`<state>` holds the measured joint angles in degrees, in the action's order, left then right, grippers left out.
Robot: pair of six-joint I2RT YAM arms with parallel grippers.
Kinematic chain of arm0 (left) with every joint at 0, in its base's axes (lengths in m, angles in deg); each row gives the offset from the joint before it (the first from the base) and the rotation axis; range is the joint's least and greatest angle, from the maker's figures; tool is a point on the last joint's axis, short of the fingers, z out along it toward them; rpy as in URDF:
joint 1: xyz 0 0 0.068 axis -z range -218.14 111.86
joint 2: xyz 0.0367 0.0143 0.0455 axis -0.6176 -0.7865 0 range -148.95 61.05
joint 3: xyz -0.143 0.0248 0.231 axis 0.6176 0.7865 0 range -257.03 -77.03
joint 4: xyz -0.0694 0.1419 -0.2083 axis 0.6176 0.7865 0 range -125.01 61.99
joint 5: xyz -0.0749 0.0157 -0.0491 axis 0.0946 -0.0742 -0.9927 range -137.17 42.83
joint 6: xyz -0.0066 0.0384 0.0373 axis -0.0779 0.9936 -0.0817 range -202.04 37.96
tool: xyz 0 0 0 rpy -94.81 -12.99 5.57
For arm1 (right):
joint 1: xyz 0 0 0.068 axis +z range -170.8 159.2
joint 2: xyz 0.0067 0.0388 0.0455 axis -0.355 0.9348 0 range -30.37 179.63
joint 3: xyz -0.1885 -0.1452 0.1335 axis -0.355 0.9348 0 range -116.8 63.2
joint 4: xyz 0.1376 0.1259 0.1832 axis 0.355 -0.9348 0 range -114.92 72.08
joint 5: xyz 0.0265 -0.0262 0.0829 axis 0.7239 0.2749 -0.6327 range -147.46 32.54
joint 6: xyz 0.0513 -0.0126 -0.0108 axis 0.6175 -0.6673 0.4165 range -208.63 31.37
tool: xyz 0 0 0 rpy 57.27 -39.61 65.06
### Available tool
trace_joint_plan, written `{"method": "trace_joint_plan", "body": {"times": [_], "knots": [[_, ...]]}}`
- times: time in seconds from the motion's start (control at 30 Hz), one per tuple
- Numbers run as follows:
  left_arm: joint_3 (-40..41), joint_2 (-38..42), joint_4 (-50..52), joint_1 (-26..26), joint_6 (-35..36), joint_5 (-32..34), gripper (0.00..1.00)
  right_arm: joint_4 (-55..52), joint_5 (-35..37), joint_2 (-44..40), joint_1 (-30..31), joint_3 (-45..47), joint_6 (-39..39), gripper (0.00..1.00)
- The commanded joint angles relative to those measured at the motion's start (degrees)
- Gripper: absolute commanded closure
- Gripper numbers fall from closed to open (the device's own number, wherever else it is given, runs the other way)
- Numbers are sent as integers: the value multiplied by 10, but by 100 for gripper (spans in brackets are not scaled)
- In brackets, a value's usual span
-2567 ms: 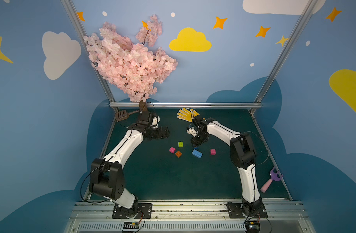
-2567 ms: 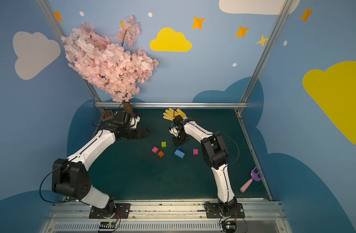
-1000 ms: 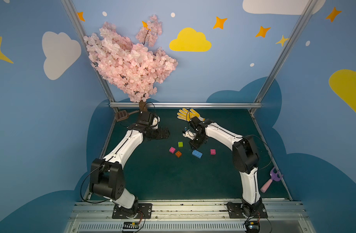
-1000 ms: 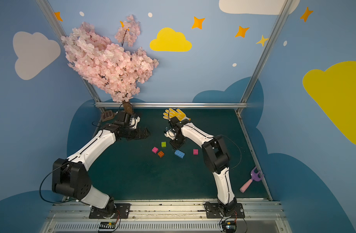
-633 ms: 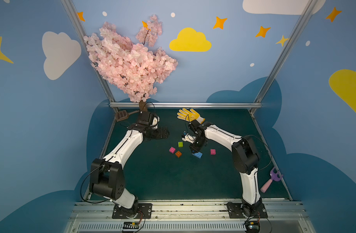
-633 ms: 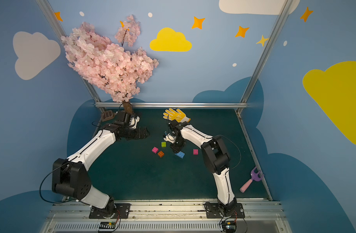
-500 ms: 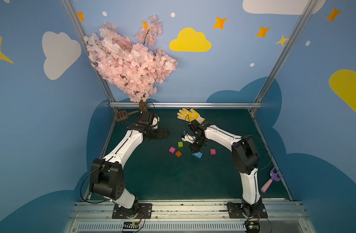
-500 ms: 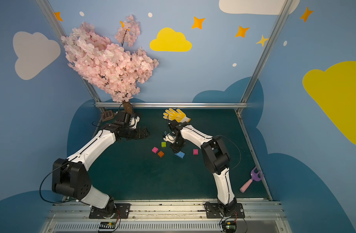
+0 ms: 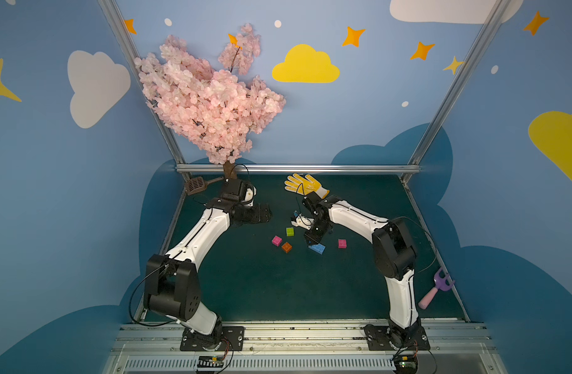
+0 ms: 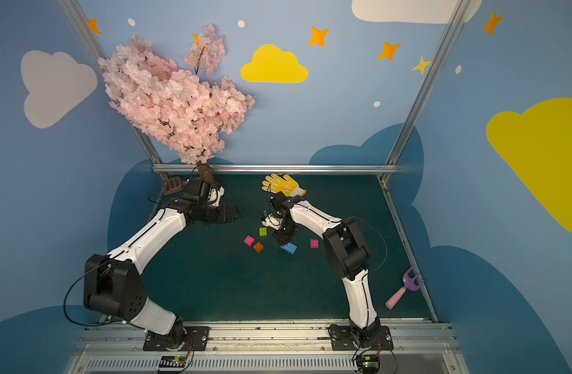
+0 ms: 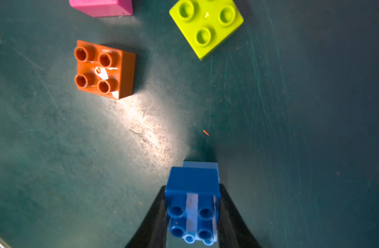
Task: Assemble the letter y with lego
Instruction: Assemble the lego brick with the lego brick.
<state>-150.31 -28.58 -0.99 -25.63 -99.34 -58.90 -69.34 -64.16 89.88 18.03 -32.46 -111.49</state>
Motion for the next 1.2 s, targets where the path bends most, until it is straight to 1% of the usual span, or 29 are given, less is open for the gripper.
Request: {"method": "trace_joint_plan", "body": {"times": [0.0,0.57,1.17], "knots": [[-3,5,5,1,6,4,0,-1,3,6,0,-8,-13,82],[-3,2,4,1,6,3,0,9,-14,19,-3,-1,-29,82],[-4,0,5,1,5,3,0,-23,-16,49,-10,-19,-39,84]]}}
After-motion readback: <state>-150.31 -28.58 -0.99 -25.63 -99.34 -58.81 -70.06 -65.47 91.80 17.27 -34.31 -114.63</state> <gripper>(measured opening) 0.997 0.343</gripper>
